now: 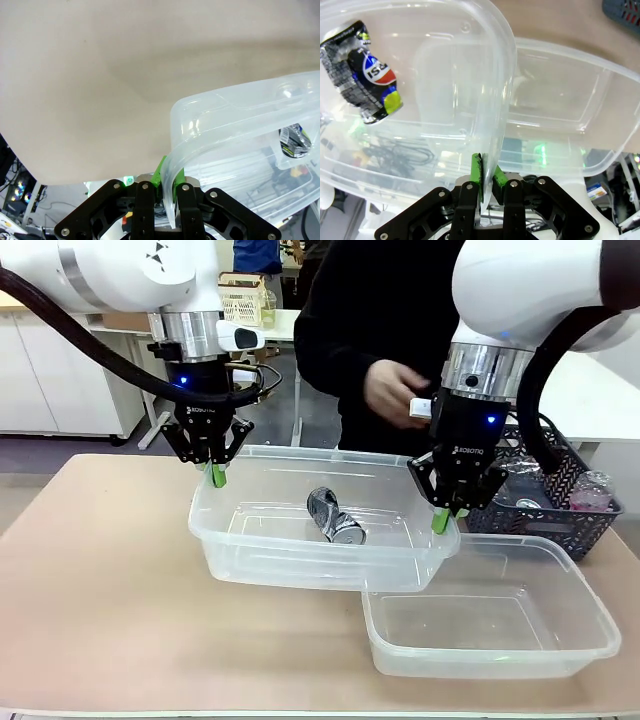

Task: Sort the waste into each basket.
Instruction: Offer the picked Organizing box to the human.

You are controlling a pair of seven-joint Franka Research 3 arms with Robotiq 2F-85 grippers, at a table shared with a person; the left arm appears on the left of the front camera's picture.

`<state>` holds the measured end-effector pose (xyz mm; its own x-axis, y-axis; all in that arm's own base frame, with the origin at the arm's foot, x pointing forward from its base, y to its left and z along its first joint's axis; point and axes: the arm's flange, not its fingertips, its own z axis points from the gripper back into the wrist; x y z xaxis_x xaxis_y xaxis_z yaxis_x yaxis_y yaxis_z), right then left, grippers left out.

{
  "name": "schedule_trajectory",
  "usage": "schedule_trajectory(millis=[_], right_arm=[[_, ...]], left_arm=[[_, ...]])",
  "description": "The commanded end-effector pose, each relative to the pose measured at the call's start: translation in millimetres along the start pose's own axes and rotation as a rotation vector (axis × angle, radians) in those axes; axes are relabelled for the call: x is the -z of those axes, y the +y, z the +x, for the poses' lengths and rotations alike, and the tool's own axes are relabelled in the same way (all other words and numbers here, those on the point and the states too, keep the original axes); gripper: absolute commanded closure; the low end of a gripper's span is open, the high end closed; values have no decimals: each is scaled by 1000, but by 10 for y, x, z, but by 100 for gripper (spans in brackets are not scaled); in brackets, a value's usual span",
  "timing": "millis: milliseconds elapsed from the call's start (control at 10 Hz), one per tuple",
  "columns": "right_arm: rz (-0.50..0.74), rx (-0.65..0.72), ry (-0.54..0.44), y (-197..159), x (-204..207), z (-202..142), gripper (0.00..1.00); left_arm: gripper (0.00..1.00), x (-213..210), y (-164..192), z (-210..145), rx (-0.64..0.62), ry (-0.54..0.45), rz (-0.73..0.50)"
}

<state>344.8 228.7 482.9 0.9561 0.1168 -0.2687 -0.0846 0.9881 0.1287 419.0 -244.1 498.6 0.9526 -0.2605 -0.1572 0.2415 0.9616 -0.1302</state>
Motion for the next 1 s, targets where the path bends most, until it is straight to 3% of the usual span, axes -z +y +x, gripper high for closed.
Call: schedule_trajectory(millis=[0, 900], right_arm=[[-4, -10, 0, 26, -50, -14, 94], [-4, -10, 0, 26, -50, -14, 94]], left_arm=[[95, -28, -7, -14, 2, -4, 3], [95, -28, -7, -14, 2, -4, 3]])
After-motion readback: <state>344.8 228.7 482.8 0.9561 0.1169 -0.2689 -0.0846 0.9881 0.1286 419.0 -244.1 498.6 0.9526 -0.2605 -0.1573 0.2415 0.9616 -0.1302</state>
